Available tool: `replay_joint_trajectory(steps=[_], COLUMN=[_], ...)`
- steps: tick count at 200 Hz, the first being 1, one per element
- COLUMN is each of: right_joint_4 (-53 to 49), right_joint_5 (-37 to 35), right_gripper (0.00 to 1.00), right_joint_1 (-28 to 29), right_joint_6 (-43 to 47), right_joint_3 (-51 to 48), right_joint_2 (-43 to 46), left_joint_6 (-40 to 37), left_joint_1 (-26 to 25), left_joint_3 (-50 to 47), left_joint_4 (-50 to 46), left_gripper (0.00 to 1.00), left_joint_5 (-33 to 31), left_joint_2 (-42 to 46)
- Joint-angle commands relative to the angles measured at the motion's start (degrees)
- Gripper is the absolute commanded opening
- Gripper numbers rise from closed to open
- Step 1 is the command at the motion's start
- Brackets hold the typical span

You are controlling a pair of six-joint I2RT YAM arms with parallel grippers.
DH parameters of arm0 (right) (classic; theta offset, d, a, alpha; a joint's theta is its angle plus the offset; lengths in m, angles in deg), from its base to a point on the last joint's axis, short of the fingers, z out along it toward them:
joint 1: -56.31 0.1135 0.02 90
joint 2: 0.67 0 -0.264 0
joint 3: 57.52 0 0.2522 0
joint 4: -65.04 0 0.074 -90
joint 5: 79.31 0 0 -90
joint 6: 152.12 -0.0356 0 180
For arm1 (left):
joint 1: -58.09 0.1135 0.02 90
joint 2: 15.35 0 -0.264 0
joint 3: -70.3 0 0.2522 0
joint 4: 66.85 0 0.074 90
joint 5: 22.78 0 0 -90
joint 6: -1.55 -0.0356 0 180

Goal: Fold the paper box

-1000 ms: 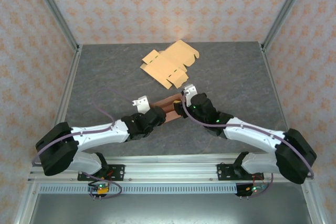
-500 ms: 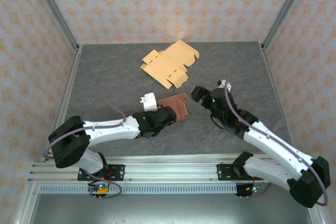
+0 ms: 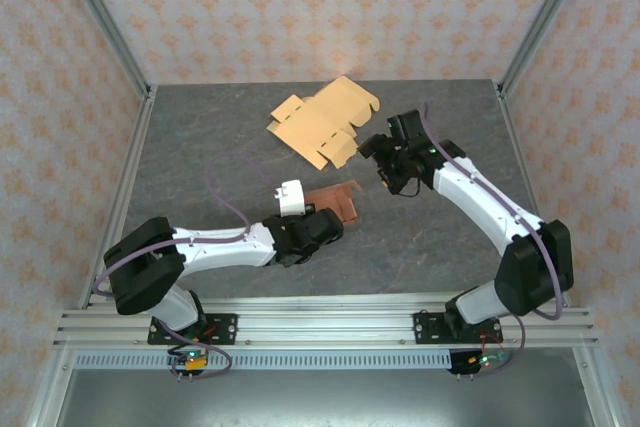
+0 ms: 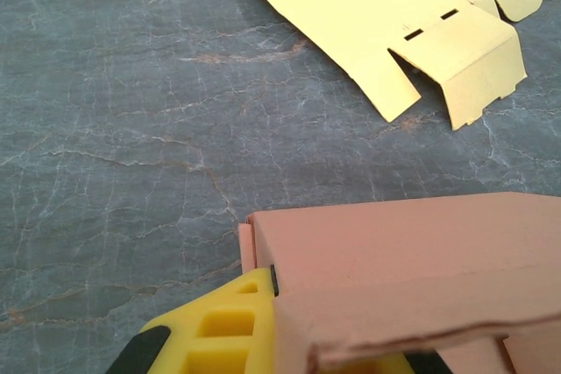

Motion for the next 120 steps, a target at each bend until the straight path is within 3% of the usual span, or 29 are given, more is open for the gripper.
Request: replay_joint_trajectory(steps=[1, 22, 54, 90, 120], right_joint_4=[-5.81, -7.27, -10.53, -11.15, -8.27], right_joint_5=[4.14, 1.85, -0.82, -3.22, -4.36], right_gripper=[0.75, 0.65, 0.67, 0.71, 0.66], right_joint_1=[0.46, 2.72, 5.77, 6.78, 7.31], right_joint_6=[0.17, 5.75, 11.53, 10.77, 6.31], right_joint_3=[1.81, 2.69, 5.04, 5.06, 1.4], right_joint_2=[-2.86, -5.64, -10.04, -11.31, -11.58], left_joint_6=[0.6, 1.18, 1.28, -1.02, -4.93], left_joint_1=[-0.37, -0.32, -0.32, -0.18, 0.62], left_joint_3=[1.89, 1.98, 1.12, -0.12, 0.56], left_joint_4=[-2.38, -2.61, -1.08, 3.78, 7.68], left_gripper=[0.0, 0.0, 0.0, 0.0, 0.05], left_joint_5=[-4.44, -4.65, -4.73, -3.8, -0.52], left_joint_2=[-1.2, -1.6, -1.59, -2.27, -3.88])
